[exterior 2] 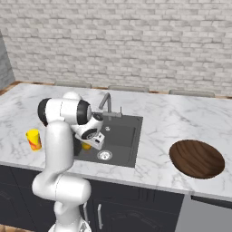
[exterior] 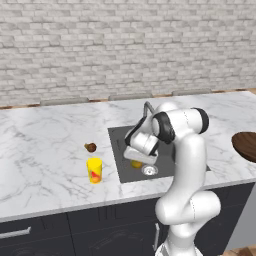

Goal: Remove the pear and orange from the sink. Then move the bowl and cup from the counter to the sink for washing.

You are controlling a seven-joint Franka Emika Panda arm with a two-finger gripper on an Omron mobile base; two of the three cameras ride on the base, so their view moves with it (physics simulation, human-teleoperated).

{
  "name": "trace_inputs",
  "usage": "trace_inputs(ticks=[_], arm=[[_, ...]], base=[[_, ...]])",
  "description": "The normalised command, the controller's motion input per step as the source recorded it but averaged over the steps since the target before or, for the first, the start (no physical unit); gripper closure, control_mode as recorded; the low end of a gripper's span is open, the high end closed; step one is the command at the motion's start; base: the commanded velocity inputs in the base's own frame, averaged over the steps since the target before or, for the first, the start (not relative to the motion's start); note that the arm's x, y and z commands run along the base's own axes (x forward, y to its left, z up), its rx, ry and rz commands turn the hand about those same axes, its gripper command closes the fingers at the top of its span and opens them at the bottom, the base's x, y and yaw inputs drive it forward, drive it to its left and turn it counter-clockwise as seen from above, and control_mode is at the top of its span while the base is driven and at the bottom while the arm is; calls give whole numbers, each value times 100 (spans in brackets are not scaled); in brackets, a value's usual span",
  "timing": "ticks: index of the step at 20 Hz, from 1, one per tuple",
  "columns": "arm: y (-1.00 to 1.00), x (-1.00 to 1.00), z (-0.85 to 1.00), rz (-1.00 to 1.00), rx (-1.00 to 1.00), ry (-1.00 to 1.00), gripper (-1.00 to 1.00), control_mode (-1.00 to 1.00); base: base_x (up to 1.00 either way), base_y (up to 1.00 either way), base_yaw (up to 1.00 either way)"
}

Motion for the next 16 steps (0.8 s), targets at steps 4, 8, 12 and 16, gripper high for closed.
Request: trace_inputs(ticks=[4, 8, 12, 16], arm=[[-5, -16, 43, 0, 0, 4, 100, -100], [-5, -16, 46, 0, 0, 4, 100, -100], [-1, -16, 46, 0, 0, 3, 100, -100], [0, -12, 49, 0, 0, 6, 100, -100]], base=[[0, 0, 0], [0, 0, 0], [0, 0, 0], [0, 0, 0]])
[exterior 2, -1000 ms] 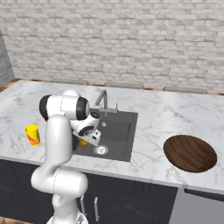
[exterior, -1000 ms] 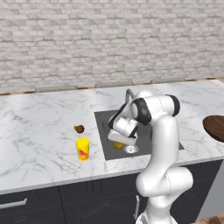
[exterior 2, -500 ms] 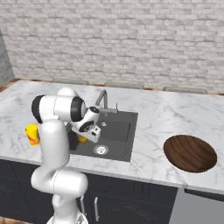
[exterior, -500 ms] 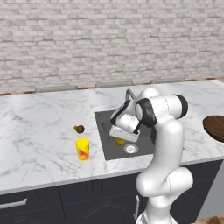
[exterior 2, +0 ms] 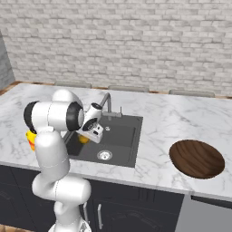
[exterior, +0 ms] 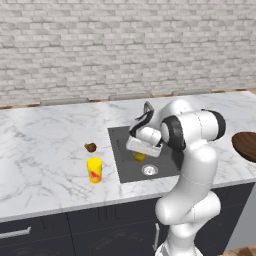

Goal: Remove the pear and orange from the sink. Then move the bowl and cup from the counter to the sink for washing.

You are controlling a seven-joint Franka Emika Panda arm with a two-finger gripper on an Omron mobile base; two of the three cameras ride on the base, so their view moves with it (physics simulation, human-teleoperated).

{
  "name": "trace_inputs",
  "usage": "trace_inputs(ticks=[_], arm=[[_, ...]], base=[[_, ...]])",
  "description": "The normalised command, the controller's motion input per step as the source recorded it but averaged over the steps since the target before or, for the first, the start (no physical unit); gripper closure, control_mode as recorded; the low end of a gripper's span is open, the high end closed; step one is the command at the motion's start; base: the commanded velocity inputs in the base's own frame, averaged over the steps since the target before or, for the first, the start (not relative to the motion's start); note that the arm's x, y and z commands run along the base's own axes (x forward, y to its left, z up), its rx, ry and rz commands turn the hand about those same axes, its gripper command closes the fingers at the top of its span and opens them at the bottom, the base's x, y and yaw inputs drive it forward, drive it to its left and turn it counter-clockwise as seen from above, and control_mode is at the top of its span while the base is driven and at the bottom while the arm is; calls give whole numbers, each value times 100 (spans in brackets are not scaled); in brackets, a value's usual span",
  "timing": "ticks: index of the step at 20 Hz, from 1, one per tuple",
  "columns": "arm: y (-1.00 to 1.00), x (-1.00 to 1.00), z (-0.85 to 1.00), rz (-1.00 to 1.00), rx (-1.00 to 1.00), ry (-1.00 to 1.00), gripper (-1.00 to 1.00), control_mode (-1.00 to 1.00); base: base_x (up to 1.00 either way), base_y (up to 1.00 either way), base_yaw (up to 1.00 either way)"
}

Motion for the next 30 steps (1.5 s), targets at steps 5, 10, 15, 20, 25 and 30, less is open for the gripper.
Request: trace_inputs(ticks=[5, 10, 15, 20, 25, 30], arm=[[7, -12, 50, 0, -4, 9, 100, -100], [18, -10, 45, 0, -9, 9, 100, -100], [29, -4, 34, 0, -14, 8, 100, -100], [36, 0, 19, 2, -14, 11, 100, -100], [31, 0, 2, 11, -9, 10, 100, -100], [26, 0, 0, 17, 0, 3, 100, -100]], base=[[0, 0, 0], [0, 0, 0], [0, 0, 0], [0, 0, 0], [0, 0, 0], [0, 0, 0]])
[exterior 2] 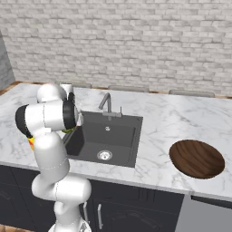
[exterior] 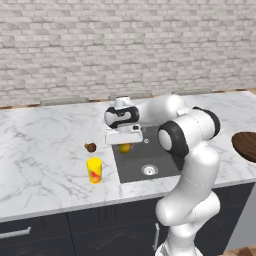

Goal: Remove the pear and orange from the sink. Then move the bowl and cup from the counter to the sink for washing.

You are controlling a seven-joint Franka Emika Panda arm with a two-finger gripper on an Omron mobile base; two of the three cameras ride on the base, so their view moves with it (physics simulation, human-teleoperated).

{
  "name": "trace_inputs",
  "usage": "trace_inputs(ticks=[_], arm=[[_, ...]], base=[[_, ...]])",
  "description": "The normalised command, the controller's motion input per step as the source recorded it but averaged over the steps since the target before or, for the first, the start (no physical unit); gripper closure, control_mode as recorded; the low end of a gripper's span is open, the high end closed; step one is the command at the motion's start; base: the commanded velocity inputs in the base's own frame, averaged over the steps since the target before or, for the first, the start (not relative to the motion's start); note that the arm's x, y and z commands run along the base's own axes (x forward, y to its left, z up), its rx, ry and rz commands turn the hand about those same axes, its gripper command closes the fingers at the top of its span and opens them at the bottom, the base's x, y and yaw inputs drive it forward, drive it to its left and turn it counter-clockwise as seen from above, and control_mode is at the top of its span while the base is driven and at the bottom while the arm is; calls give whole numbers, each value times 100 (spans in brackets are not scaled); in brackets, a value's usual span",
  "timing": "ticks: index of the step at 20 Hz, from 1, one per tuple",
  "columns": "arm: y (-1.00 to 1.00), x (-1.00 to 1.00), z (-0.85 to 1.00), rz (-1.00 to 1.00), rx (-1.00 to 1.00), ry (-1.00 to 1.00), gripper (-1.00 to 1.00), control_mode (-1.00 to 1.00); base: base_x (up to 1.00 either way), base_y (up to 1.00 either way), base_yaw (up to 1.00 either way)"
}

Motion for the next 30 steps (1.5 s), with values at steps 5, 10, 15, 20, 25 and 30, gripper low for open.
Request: trace_inputs(ticks=[5, 10, 15, 20, 25, 30], arm=[[19, 4, 0, 15, -1, 1, 100, -100], [13, 2, -1, 11, -2, 0, 100, -100], [15, 0, 0, 6, 0, 0, 100, -100], [16, -1, 3, 2, 0, 0, 100, -100], [21, 1, 0, 0, 0, 0, 100, -100], [24, 0, -1, 0, 2, -1, 100, -100]], base=[[0, 0, 0], [0, 0, 0], [0, 0, 0], [0, 0, 0], [0, 0, 0], [0, 0, 0]])
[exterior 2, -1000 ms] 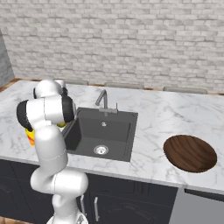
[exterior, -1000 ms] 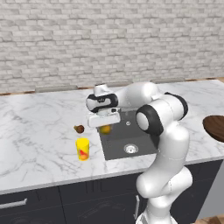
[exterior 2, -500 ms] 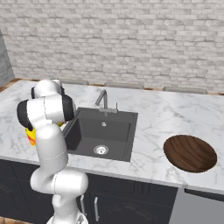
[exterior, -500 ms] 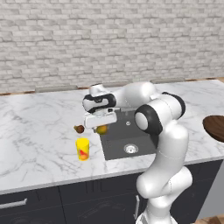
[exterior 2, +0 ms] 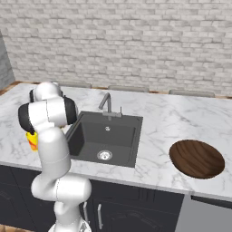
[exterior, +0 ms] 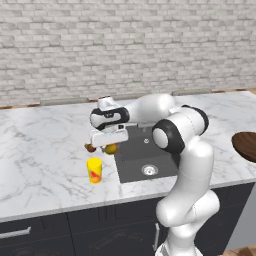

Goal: Remove the pear and orange from the sink. Then move the bowl and cup from the counter to the sink for washing.

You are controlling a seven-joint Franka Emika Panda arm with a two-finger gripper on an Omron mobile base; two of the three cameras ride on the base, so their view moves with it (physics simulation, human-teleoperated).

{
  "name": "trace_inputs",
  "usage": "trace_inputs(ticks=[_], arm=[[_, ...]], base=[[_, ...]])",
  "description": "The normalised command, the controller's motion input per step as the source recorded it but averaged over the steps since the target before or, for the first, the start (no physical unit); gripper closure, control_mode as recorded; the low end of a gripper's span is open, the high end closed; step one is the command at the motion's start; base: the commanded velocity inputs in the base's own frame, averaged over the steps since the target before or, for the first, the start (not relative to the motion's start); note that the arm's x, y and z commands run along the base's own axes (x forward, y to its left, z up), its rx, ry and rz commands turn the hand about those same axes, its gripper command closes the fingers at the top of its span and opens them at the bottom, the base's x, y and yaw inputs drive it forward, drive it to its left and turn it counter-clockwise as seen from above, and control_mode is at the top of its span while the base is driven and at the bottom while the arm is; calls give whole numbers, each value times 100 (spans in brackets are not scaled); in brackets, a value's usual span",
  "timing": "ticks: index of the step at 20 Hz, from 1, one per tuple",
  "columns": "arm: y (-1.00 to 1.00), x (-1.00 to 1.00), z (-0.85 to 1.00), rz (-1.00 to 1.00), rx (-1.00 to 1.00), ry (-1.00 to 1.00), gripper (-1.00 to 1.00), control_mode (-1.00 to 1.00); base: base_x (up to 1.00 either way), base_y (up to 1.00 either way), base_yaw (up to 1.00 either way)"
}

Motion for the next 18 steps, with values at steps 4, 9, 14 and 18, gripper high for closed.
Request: trace_inputs(ticks=[4, 9, 14, 18], arm=[[27, 4, -3, 0, 5, -7, 100, -100], [24, 11, -9, 0, 1, -5, 100, -100], [21, 13, -12, 0, 0, -2, 100, -100], [20, 8, -13, 0, 0, -3, 100, -100]], base=[[0, 0, 0], [0, 0, 0], [0, 0, 0], [0, 0, 0]])
